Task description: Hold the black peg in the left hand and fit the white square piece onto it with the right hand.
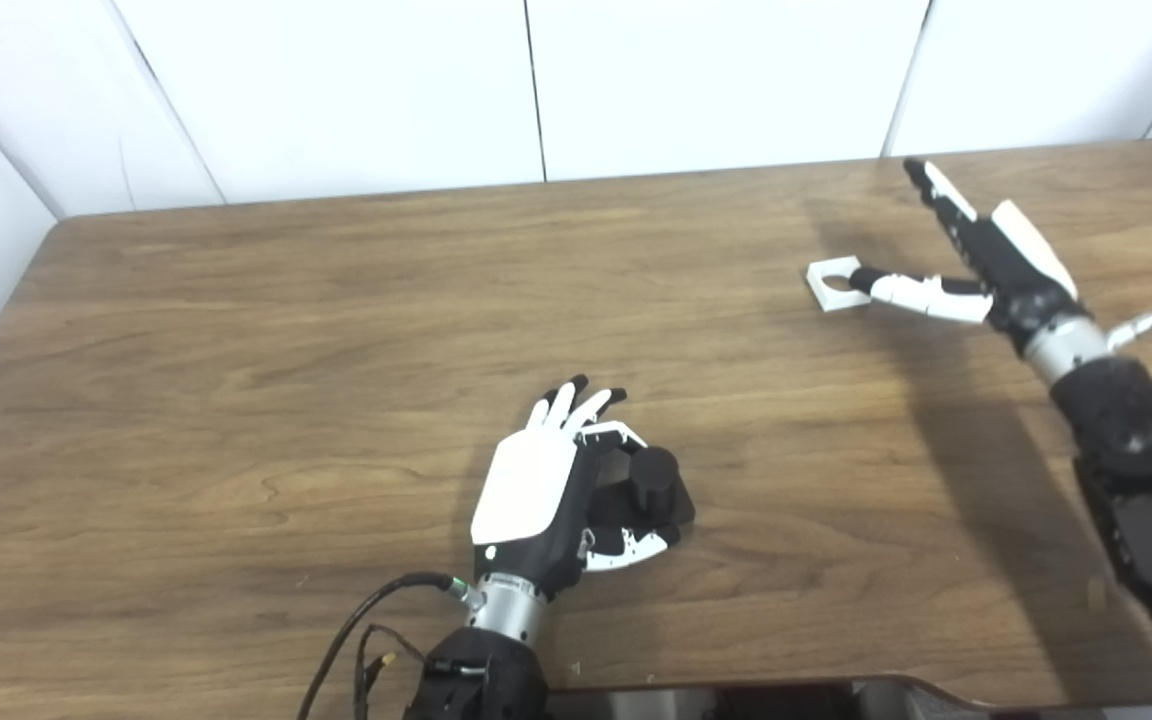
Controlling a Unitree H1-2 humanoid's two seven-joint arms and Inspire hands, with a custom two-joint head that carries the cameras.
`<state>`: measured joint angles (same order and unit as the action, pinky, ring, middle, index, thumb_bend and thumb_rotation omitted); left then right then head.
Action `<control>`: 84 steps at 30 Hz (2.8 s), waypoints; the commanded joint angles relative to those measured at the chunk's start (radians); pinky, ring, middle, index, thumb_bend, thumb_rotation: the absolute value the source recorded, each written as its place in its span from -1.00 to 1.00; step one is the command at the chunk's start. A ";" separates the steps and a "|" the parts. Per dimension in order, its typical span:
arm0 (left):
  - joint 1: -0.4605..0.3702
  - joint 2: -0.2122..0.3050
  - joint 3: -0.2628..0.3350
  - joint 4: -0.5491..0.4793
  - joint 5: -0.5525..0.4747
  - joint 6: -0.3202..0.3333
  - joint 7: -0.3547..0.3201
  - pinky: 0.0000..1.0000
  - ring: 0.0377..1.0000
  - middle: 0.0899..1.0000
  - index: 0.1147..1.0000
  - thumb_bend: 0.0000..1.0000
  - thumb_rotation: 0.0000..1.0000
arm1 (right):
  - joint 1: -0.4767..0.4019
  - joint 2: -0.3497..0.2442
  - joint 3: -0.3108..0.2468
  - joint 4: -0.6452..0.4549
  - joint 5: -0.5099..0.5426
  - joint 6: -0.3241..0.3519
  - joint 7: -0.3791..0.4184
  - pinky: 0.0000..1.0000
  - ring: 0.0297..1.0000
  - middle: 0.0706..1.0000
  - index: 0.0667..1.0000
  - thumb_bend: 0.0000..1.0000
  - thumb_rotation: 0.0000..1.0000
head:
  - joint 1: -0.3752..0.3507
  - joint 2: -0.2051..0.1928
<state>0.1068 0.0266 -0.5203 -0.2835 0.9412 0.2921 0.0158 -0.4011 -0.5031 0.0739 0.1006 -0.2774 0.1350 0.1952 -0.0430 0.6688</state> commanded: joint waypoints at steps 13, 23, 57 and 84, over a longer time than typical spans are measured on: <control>0.047 0.007 -0.010 0.044 0.007 0.007 -0.011 1.00 1.00 0.80 -0.16 0.03 -0.85 | -0.247 -0.101 0.150 0.180 -0.186 -0.063 0.099 1.00 1.00 0.99 0.56 0.73 -0.48 | -0.006 0.000; 0.046 0.005 -0.012 0.048 0.001 0.006 -0.015 1.00 1.00 0.80 -0.15 0.03 -0.85 | -0.350 -0.117 0.244 0.292 -0.319 -0.103 0.119 1.00 1.00 1.00 0.39 0.84 -0.62 | -0.007 -0.010; 0.026 -0.022 -0.017 0.083 -0.002 0.006 0.017 1.00 1.00 0.80 -0.16 0.03 -0.86 | -0.417 -0.100 0.334 0.338 -0.422 -0.125 0.219 1.00 1.00 1.00 0.23 0.86 -0.56 | -0.016 -0.008; 0.015 -0.047 -0.019 0.101 0.002 0.020 0.026 1.00 1.00 0.80 -0.16 0.03 -0.85 | -0.465 -0.048 0.369 0.494 -0.452 -0.147 0.187 1.00 1.00 1.00 0.25 0.81 -0.59 | -0.015 -0.011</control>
<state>0.0935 -0.0032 -0.5277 -0.2391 0.9316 0.2859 0.0657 -0.8131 -0.5471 0.4420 0.6018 -0.7224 0.0122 0.4038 -0.0568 0.6565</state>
